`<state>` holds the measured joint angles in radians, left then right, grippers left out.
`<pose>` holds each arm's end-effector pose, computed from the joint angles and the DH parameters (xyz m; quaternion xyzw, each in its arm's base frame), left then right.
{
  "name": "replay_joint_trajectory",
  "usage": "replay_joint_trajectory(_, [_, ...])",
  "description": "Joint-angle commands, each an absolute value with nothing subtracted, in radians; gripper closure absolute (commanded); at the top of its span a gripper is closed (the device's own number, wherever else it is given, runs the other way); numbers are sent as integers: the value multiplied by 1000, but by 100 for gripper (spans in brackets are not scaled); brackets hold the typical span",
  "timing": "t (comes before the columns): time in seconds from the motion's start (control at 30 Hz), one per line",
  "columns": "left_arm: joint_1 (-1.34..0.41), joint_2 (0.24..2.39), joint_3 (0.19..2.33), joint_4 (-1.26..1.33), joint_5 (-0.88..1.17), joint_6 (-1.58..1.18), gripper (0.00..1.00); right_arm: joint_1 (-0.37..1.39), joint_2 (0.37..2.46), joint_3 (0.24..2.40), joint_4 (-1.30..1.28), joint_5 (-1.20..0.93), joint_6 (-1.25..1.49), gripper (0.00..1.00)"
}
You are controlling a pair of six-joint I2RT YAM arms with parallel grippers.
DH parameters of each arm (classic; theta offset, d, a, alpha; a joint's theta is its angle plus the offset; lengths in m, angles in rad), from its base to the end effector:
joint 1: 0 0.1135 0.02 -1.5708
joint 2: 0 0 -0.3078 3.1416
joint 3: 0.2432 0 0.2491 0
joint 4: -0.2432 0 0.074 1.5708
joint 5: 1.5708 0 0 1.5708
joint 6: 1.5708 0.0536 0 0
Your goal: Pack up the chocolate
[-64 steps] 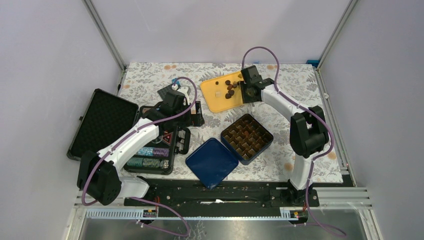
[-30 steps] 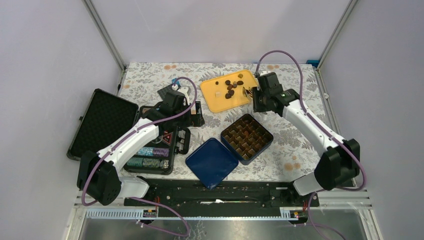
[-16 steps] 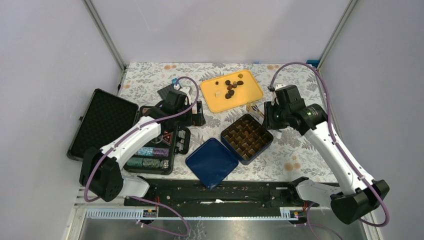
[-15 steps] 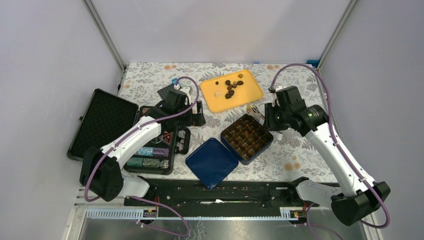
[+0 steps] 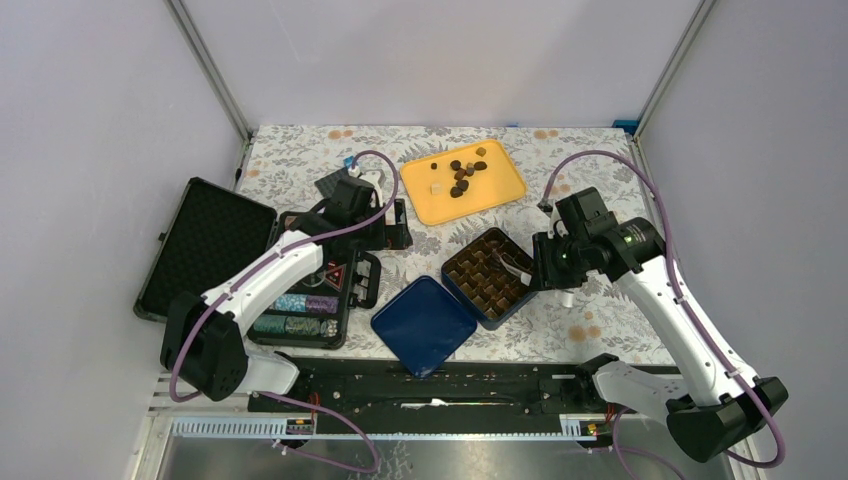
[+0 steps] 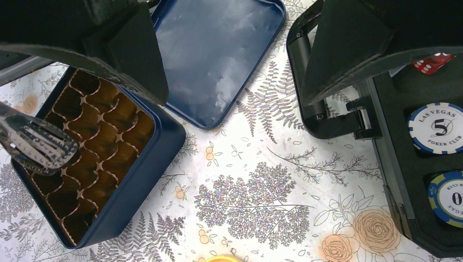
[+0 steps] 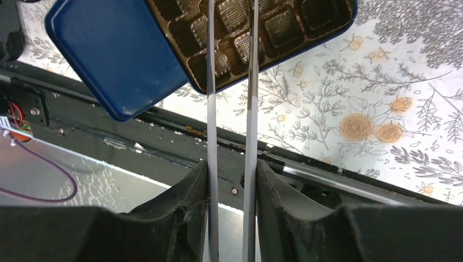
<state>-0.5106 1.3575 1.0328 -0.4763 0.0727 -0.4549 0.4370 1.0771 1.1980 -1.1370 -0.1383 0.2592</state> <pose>0.2527 -0.1460 0.3025 0.0394 0.9255 -0.2040 0.3167 0.1544 0.0803 0.3652 -0.1040 0.9540 0.1556 0.2341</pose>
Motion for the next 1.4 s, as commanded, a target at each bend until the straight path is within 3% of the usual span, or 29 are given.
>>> replay_joint_trajectory(0.0, [-518,1369,1060,-433,98,-469,1,445,1053,1231,-1198,-201,253,75])
replay_joint_trajectory(0.63, [-525,1353,1040,-416,94,-480,1,456,1035,1218,-1243,-233,233,72])
replay_joint_trajectory(0.77, [-524,1350,1035,-415,89,-479,1,458,1040,1212,-1241,-228,228,60])
replay_joint_trajectory(1.03, [-526,1347,1031,-416,87,-480,1,460,1042,1210,-1229,-206,230,49])
replay_joint_trajectory(1.1, [-526,1345,1030,-416,88,-480,1,460,1040,1212,-1224,-196,232,51])
replay_joint_trajectory(1.37, [-526,1346,1029,-416,86,-479,1,460,1037,1260,-1213,-168,243,84])
